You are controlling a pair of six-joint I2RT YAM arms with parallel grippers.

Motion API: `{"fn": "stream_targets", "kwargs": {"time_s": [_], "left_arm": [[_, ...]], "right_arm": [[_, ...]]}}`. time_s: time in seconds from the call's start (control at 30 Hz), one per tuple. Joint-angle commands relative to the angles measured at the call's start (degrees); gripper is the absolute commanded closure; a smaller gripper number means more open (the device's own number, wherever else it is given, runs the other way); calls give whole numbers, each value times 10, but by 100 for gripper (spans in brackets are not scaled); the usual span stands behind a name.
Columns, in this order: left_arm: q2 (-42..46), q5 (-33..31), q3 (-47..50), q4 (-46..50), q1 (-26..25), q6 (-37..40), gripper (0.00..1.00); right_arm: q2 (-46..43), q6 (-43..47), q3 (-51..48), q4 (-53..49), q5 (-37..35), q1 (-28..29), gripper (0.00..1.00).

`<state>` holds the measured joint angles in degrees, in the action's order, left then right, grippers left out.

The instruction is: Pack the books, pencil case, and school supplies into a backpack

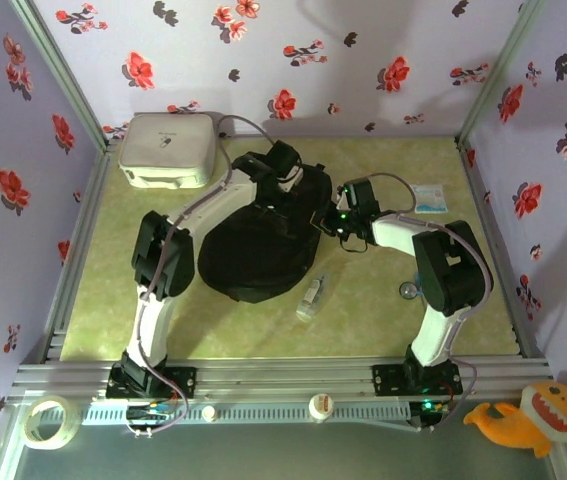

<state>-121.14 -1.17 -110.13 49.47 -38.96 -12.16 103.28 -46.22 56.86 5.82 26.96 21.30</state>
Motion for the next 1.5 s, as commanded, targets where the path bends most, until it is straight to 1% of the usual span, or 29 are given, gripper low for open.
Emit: {"fn": "stream_targets", "kwargs": {"time_s": [0.0, 0.33, 0.5, 0.73, 0.8, 0.93, 1.07, 1.1, 1.17, 1.2, 1.23, 1.27, 1.3, 1.33, 1.37, 1.47], "left_arm": [[56, -53, 17, -15, 14, -11, 100], [95, -65, 88, -43, 75, -20, 100], [101, -79, 106, -43, 116, -48, 100], [110, -94, 129, -49, 164, -58, 100], [112, -109, 131, -46, 174, -62, 100], [127, -158, 138, -27, 182, -82, 100], [160, -170, 176, -30, 182, -103, 100], [169, -176, 187, -30, 182, -110, 100], [191, -180, 214, -37, 183, -121, 100], [200, -180, 224, -39, 183, -126, 100], [211, -179, 234, -42, 183, -130, 100], [221, -176, 242, -41, 183, -135, 92], [231, -176, 250, -41, 182, -139, 80], [243, -175, 260, -40, 184, -145, 68], [257, -170, 269, -43, 186, -150, 59], [304, -137, 319, -63, 197, -163, 40]], "right_arm": [[-1, 21, -2, -54, -28, 3, 96], [1, 40, -2, -87, -65, 2, 97], [1, 46, 1, -96, -77, 2, 97], [6, 56, 10, -104, -89, 3, 98], [9, 66, 21, -112, -97, 2, 98], [29, 98, 72, -126, -115, 1, 98], [62, 138, 134, -144, -124, 2, 97], [65, 143, 142, -149, -123, 2, 96], [60, 150, 159, -172, -113, 2, 90], [50, 149, 159, -181, -108, 4, 86], [35, 148, 152, -190, -108, 6, 79], [11, 146, 141, -199, -112, 10, 70], [-8, 144, 128, -205, -112, 13, 62], [-34, 143, 110, -215, -115, 19, 56], [-59, 139, 91, -228, -126, 25, 50], [-140, 121, 19, -262, -174, 52, 36]]}}
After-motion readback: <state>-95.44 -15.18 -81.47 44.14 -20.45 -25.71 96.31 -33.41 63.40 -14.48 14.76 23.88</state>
